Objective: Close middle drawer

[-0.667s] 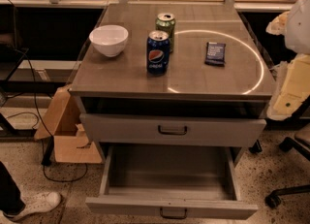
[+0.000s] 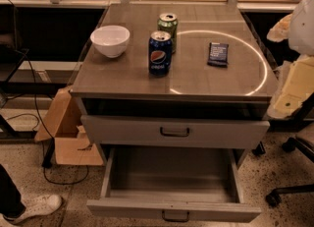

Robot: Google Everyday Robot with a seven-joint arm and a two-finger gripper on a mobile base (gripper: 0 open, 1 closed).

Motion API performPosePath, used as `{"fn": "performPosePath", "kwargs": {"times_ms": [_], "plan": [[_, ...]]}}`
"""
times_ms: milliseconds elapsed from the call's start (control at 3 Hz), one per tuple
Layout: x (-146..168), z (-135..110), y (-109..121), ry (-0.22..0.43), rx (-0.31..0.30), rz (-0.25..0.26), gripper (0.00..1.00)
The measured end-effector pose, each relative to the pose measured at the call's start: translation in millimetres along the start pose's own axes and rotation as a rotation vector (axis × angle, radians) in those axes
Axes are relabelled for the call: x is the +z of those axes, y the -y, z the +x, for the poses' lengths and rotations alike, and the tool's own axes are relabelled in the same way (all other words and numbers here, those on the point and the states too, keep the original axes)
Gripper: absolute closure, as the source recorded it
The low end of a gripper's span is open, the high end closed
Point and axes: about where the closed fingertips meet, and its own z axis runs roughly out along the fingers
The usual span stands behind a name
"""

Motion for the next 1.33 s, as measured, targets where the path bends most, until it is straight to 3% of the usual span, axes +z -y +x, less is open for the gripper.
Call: {"fn": "performPosePath", "kwargs": {"times_ms": [1000,1333], "plan": [[0.0,0.0,0.0,0.0,0.0,0.0,0.83],[0.0,0.0,0.0,0.0,0.0,0.0,1.0]]}}
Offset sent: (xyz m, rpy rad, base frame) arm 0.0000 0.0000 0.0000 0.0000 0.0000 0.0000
